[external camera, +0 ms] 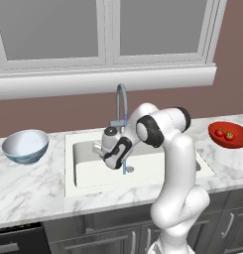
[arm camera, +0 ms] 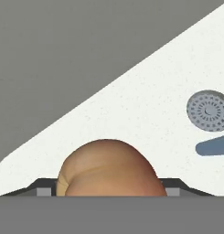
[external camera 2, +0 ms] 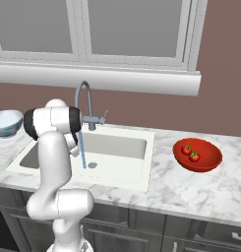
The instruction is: Pick the tomatos from the sink and place them in one bowl. Place the peach in the other bowl. Then turn off the sink faucet.
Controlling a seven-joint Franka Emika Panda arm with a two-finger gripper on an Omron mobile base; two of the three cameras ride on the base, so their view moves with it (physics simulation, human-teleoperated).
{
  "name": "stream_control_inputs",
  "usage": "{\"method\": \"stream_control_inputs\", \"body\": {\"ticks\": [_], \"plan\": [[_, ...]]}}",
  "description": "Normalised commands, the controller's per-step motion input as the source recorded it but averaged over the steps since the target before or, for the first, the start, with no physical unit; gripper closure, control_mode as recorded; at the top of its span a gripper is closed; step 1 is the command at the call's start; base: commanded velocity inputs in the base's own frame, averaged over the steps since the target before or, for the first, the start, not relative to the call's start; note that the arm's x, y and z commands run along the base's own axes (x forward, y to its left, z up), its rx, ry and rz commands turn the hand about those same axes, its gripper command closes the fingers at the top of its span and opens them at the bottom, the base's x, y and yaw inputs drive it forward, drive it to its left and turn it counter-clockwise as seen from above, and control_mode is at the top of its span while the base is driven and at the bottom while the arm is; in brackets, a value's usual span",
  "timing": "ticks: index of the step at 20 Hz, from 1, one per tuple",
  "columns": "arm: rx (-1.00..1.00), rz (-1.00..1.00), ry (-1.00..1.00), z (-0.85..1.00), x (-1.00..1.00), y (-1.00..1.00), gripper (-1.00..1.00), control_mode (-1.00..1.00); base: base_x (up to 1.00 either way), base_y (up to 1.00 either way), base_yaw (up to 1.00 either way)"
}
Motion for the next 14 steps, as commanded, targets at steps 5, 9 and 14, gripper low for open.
{"method": "stream_control_inputs", "body": {"ticks": [5, 9, 14], "plan": [[0.00, 0.00, -0.11, 0.35, -0.39, 0.00, 1.00, -1.00, 0.00, 0.00, 0.00], [0.00, 0.01, -0.13, 0.22, -0.33, 0.00, 1.00, -1.00, 0.00, 0.00, 0.00], [0.00, 0.02, -0.09, 0.08, -0.34, 0.00, 1.00, -1.00, 0.00, 0.00, 0.00]]}}
